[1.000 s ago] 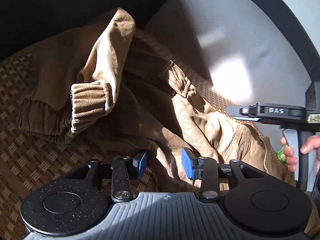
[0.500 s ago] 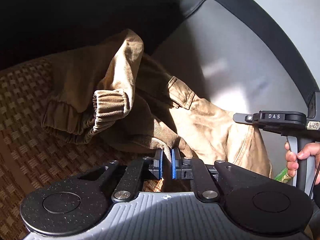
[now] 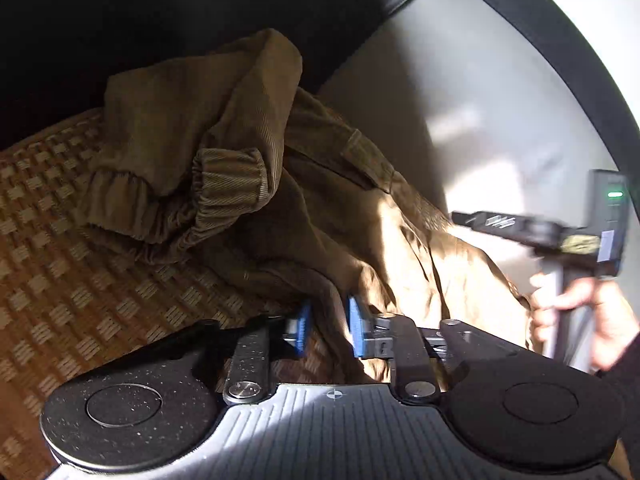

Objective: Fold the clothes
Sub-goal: 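Spread the jacket flat on the seat and open both grippers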

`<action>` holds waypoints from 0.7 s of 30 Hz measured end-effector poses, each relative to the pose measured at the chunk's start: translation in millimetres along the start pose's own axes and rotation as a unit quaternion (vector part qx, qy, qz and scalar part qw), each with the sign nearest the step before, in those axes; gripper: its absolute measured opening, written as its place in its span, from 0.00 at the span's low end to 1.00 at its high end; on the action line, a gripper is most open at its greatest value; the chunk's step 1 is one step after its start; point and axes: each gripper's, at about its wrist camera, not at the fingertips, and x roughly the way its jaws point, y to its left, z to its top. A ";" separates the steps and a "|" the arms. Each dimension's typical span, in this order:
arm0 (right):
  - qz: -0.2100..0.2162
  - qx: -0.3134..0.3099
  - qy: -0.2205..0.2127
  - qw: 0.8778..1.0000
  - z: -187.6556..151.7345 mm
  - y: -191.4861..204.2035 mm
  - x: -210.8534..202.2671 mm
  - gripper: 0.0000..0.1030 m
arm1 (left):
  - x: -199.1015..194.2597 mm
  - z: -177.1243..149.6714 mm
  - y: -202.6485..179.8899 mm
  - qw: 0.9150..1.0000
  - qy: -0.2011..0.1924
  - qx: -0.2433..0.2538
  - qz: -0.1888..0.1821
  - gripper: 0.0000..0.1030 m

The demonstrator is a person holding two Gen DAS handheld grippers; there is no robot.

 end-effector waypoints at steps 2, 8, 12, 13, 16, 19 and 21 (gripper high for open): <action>0.017 0.020 -0.025 0.999 2.5 -21.3 -47.3 0.33 | -15.6 -0.3 -5.1 1.000 0.009 0.015 0.008 0.42; 0.003 0.032 -0.037 0.999 -57.8 -83.4 -199.7 0.58 | -76.4 -38.1 -46.2 0.994 0.033 0.101 0.011 0.49; -0.004 0.074 -0.020 0.997 -131.1 -108.9 -283.0 0.55 | -109.4 -87.1 -69.3 0.986 0.073 0.147 -0.017 0.52; 0.000 0.083 -0.014 0.996 -152.4 -103.8 -298.7 0.55 | -116.8 -101.9 -72.0 0.984 0.083 0.156 -0.020 0.52; 0.026 0.099 0.006 0.995 -214.7 -76.3 -339.0 0.55 | -139.1 -146.3 -80.2 0.975 0.115 0.186 -0.030 0.52; 0.069 0.092 0.033 0.993 -269.1 -28.7 -358.8 0.55 | -161.4 -190.7 -88.4 0.965 0.146 0.214 -0.039 0.52; 0.096 0.084 0.054 0.990 -301.9 7.5 -364.6 0.55 | -176.3 -220.3 -93.8 0.957 0.166 0.233 -0.045 0.53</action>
